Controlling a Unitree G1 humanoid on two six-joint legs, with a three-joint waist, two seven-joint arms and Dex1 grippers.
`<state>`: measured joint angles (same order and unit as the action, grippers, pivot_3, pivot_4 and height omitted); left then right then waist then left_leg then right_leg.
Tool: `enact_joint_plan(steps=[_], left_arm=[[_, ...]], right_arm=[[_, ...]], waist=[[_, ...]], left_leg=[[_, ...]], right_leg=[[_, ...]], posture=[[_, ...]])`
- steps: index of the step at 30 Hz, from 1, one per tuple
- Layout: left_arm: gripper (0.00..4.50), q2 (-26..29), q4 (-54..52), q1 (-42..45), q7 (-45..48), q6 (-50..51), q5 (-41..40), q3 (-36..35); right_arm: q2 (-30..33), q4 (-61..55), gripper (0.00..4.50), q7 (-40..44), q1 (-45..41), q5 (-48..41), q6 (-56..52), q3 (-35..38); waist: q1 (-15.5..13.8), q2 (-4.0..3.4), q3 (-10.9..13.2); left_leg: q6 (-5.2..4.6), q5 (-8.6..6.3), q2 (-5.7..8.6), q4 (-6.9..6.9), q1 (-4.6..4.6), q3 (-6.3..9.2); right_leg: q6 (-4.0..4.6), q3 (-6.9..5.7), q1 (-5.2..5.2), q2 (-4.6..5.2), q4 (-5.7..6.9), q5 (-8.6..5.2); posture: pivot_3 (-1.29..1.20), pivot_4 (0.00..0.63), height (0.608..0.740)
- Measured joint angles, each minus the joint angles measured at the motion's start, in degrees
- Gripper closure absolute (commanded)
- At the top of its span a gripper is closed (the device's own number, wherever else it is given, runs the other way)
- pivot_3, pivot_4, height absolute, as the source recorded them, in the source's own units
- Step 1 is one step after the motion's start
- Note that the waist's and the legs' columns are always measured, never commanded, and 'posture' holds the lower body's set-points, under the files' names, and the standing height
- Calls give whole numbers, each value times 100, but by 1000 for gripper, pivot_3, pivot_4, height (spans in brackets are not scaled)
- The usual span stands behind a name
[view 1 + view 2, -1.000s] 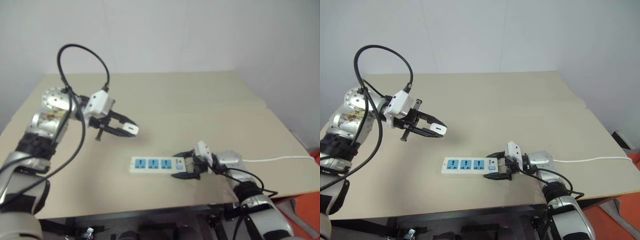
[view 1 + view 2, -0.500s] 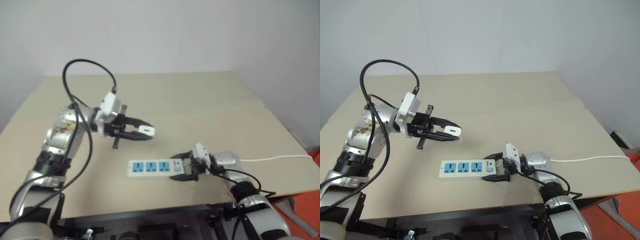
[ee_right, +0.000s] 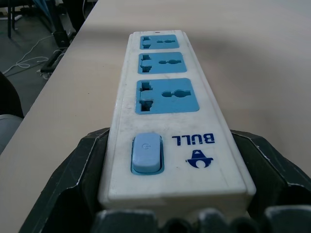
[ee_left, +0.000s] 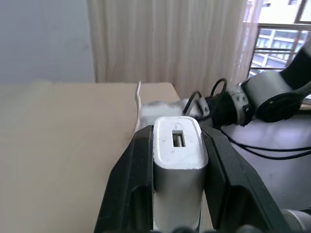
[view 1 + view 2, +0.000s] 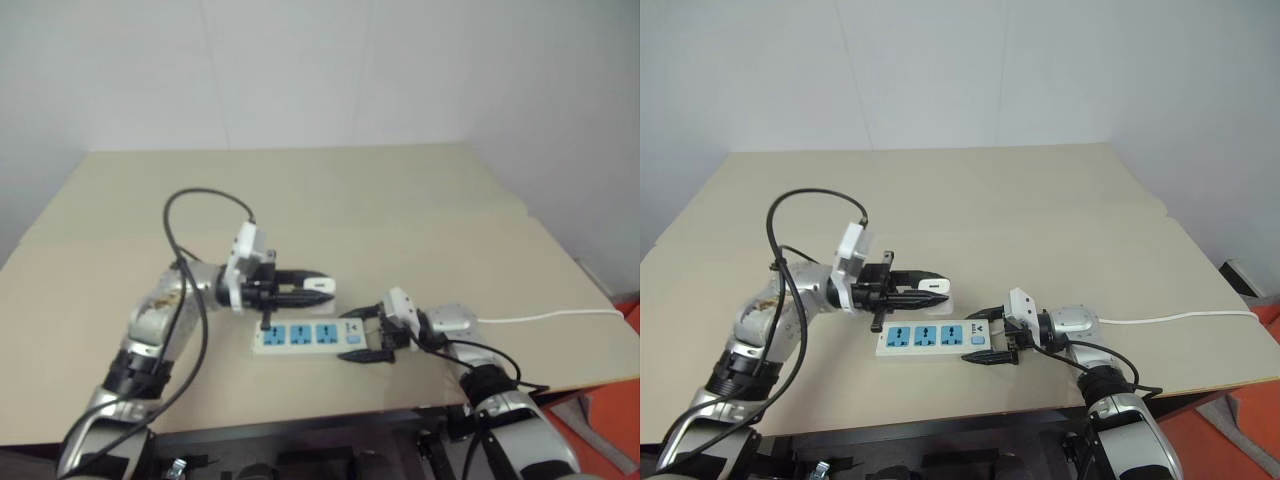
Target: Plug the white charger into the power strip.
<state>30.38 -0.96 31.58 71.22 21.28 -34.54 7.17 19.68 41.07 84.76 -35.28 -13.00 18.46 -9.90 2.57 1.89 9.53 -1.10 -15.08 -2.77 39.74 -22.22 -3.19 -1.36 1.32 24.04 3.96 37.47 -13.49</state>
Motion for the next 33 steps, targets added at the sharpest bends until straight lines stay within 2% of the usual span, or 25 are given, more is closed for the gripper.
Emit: enact_joint_plan(steps=[10,33], left_arm=[[3492,-398,87,-341,-194,-261,556,177],[3492,-564,408,-581,-32,-636,919,275]], right_arm=[[-4,-48,1058,-37,39,1,-15,4],[-4,-131,1058,-109,89,20,-58,3]], waist=[[-1,0,-4],[-2,1,-10]], left_leg=[[1,-1,-2,-5,2,-7],[1,-2,-3,-11,9,-13]], right_leg=[[5,4,-1,-2,-29,3],[6,10,-3,-2,-31,4]], posture=[[0,150,740],[0,150,740]])
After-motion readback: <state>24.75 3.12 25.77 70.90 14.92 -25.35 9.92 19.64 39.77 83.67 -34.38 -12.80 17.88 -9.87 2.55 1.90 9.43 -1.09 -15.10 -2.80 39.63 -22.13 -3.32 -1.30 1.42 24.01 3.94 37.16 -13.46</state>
